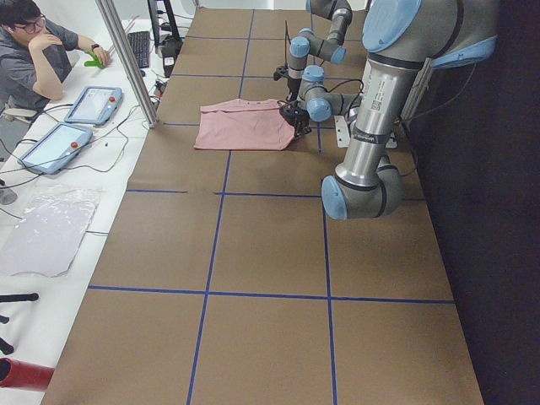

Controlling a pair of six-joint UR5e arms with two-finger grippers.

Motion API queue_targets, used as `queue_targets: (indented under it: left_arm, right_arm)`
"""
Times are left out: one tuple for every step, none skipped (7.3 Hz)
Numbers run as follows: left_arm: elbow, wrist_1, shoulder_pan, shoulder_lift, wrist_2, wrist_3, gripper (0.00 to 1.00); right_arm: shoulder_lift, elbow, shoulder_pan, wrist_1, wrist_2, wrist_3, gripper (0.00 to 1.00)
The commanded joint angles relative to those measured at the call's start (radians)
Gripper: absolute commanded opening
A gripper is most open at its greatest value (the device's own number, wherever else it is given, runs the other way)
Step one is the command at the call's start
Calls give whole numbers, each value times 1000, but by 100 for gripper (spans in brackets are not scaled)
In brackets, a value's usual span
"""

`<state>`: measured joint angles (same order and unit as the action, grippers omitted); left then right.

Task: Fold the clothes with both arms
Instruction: 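Lift the near edge with both grippers and fold it away from the robot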

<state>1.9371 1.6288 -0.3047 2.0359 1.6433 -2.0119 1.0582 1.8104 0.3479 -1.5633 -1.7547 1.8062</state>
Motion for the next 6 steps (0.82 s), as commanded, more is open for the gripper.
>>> queue_targets:
  left_arm:
    - [35,-12,4,-12,1,1,0]
    - [69,-58,12,-13,1,-1,0]
    - [118,-107,36,-14,0,-1,0]
    - [170,-150,71,-28,0,-1,0]
    - [218,-182,114,-31,0,-2,0]
    - [249,-217,157,-31,0,-5,0]
  right_arm:
    - [14,56,5,0,1,12,0]
    - [29,87,5,-1,-2,10,0]
    - [57,142,3,-1,-11,10,0]
    - [90,215,-21,-3,-12,10,0]
    - [115,268,-61,-3,-12,12,0]
    - [124,308,-104,-4,-23,16,0]
